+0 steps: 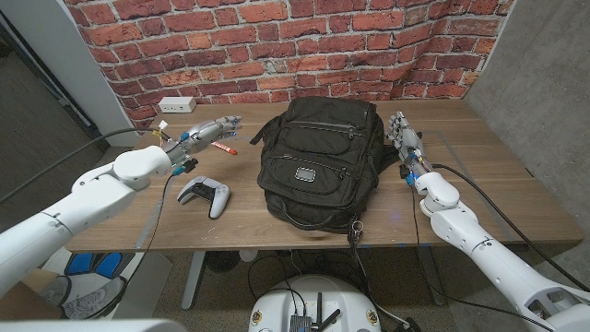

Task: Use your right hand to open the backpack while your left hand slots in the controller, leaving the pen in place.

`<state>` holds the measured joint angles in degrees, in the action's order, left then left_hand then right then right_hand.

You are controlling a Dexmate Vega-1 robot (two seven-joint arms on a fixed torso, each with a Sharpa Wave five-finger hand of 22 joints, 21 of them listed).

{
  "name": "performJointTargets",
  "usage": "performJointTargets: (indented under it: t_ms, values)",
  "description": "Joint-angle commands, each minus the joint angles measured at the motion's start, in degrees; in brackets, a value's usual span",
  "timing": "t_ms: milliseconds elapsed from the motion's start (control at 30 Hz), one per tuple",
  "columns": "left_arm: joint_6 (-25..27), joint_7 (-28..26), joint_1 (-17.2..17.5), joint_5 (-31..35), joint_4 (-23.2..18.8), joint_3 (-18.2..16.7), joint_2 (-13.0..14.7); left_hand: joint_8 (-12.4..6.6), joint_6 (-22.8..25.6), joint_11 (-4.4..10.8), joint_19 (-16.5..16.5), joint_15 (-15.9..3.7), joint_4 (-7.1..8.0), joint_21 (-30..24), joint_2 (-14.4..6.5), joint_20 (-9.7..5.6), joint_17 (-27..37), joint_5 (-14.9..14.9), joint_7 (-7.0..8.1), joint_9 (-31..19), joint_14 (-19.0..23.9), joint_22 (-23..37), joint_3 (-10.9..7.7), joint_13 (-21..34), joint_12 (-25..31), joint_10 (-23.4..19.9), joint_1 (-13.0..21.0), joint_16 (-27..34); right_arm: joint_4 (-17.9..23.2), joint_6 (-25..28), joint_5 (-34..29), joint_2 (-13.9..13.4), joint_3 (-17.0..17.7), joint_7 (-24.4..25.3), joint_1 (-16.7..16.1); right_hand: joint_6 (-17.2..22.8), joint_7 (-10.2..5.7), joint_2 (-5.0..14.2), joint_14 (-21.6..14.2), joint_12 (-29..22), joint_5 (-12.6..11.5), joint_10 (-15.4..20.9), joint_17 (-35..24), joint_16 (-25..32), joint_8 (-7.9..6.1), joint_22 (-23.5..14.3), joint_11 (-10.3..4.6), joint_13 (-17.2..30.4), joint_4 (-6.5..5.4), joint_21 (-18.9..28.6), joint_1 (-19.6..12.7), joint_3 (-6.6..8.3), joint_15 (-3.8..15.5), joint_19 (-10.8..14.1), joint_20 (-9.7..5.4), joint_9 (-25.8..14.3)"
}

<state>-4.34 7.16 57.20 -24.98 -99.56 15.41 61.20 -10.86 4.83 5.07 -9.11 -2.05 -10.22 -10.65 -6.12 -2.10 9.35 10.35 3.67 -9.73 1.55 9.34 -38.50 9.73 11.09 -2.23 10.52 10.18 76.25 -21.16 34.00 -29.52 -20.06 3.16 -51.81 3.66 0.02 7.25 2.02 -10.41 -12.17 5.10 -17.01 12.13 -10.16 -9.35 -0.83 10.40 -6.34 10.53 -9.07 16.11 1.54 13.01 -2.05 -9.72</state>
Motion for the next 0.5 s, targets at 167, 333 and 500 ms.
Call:
performJointTargets:
  t_ms: [167, 333, 500]
  values:
    - [1.27, 2.86, 2.55, 5.87, -4.05, -2.44, 9.95, -0.53, 0.97, 0.2, -0.71, -4.33, -0.58, -0.15, 0.01, -7.02, 0.03, -0.33, 0.27, -0.19, 1.04, 0.03, -0.37, 0.14, 0.2, -0.77, 1.72, 0.06, -0.17, -1.47, -1.28, 0.92, -0.2, 1.61, -0.5, 0.19, -0.23, 1.65, -0.42, -0.46, -0.18, 0.24, -0.15, 0.12, -0.39, -0.17, -0.19, 0.11, 0.06, 0.29, -0.07, 0.44, 0.39, 0.54, -1.22, -0.24]
    - [0.63, 4.98, 1.82, 8.35, -3.87, -2.05, 12.15, -0.56, 1.24, 0.48, -0.82, -4.49, -0.63, -0.09, -0.07, -7.08, 0.03, -0.28, 0.44, -0.19, 1.11, 0.03, -0.56, 0.14, 0.14, -0.94, 2.41, -0.01, 0.18, -1.72, -1.78, 1.43, -0.36, 2.73, -0.97, 0.22, -0.21, 1.67, -0.51, -0.47, -0.18, 0.27, -0.11, 0.15, -0.41, -0.17, -0.21, 0.11, 0.1, 0.3, -0.07, 0.56, 0.39, 0.61, -1.23, -0.24]
    - [-1.32, 6.33, 0.52, 10.93, -2.65, -1.36, 12.88, -0.68, 1.71, 0.77, -1.11, -4.85, -0.76, -0.09, 0.01, -7.2, 0.03, -0.21, 0.8, -0.19, 1.56, 0.02, -0.76, 0.15, 0.12, -1.21, 3.34, 0.05, 0.68, -1.58, -2.36, 1.7, -0.64, 3.58, -1.28, 0.22, -0.25, 1.67, -0.51, -0.46, -0.16, 0.26, -0.09, 0.17, -0.41, -0.17, -0.2, 0.11, 0.13, 0.29, -0.03, 0.65, 0.42, 0.63, -1.19, -0.24]
